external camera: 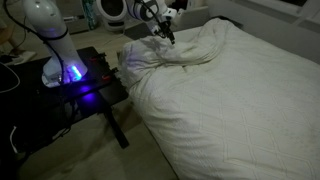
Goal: Spread the corner of the bed well
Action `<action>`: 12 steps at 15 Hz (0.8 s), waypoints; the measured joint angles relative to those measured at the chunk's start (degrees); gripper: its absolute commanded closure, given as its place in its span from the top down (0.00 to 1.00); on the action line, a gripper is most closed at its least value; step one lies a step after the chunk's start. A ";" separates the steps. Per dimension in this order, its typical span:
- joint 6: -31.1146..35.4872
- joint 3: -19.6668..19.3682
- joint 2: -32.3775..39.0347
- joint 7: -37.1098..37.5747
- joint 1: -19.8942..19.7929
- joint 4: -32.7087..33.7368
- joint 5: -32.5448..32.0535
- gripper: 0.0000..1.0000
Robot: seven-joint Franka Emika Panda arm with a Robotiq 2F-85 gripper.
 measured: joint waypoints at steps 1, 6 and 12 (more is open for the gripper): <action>0.07 0.12 1.12 0.00 -0.08 0.80 0.05 1.00; 1.26 2.32 7.78 -4.36 -0.07 5.44 8.52 1.00; 1.03 2.58 13.03 -4.61 0.07 9.41 13.82 0.49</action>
